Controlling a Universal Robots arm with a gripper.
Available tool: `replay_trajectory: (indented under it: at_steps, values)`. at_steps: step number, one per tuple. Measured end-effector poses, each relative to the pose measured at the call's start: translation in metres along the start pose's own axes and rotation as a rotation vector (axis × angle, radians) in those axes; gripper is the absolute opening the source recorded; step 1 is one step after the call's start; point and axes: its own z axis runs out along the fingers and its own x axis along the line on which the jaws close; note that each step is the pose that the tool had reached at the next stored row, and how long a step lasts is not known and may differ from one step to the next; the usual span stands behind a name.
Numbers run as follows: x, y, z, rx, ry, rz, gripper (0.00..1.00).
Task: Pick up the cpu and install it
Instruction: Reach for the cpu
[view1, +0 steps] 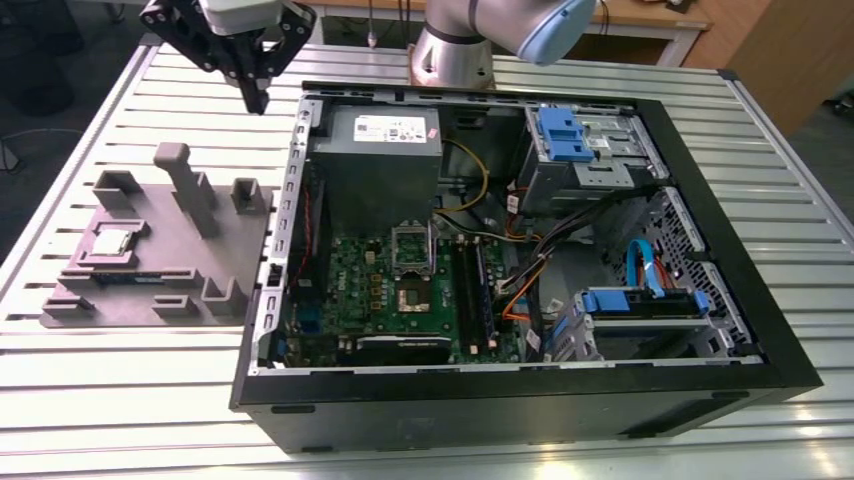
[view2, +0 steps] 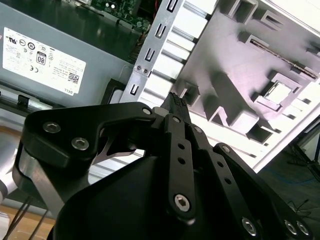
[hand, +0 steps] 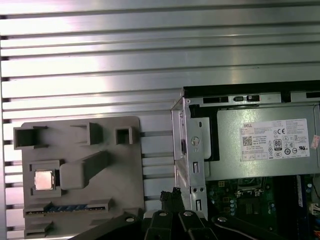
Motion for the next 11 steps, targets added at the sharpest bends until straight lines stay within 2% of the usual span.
replay_trajectory:
  at_steps: [11]
  values:
    - [0.0062,-0.0005,0.0003,0.0003,0.0041,0.0,0.1]
